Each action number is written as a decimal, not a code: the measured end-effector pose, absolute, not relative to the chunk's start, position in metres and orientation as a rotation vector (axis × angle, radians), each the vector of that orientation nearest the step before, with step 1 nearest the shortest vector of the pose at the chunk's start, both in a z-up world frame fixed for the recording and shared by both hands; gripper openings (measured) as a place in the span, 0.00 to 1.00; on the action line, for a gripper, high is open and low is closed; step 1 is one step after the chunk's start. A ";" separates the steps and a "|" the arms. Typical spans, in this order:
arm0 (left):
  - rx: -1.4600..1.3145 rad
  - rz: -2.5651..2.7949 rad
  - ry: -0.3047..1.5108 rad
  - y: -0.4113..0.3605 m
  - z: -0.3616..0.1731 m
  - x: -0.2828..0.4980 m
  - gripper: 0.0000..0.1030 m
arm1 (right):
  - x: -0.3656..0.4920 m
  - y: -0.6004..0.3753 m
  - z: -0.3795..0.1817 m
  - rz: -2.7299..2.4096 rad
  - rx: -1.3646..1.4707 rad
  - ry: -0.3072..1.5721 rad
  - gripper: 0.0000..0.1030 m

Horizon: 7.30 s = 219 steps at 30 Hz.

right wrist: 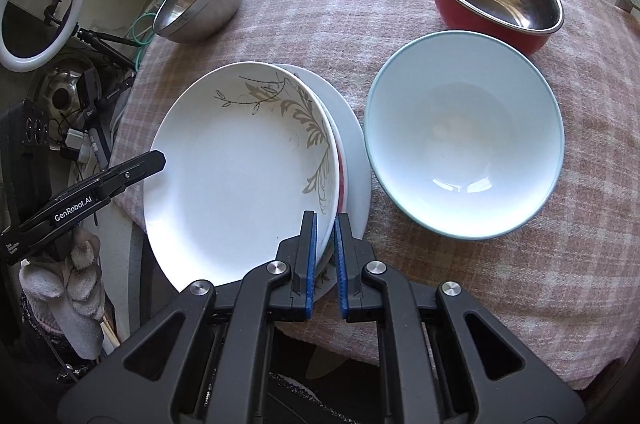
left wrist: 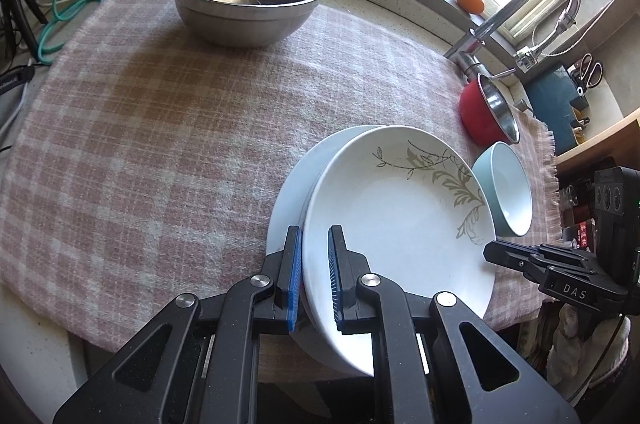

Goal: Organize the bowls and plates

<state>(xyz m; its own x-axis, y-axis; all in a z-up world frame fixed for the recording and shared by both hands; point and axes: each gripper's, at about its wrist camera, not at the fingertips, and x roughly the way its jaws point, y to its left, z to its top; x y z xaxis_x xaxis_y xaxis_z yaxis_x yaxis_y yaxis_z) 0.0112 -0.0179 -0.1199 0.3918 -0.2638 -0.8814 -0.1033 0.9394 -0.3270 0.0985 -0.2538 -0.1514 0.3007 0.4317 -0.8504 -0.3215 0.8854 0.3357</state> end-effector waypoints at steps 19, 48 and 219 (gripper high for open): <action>-0.365 -0.114 1.163 -0.014 -0.117 0.014 0.11 | 0.098 -0.250 -0.148 0.498 0.069 1.152 0.12; -0.424 0.029 1.038 0.077 -0.087 0.071 0.21 | 0.178 -0.182 -0.060 0.595 0.070 0.910 0.33; -0.435 -0.287 1.076 -0.140 -0.090 0.134 0.22 | 0.219 -0.421 -0.103 0.367 0.310 0.930 0.32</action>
<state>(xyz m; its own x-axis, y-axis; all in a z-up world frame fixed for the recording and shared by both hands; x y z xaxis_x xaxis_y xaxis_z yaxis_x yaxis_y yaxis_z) 0.1336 -0.1400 -0.0895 0.4503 -0.4305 -0.7823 0.0159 0.8798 -0.4751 0.2189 -0.4210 -0.1029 0.5442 0.4350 -0.7174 -0.1717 0.8947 0.4123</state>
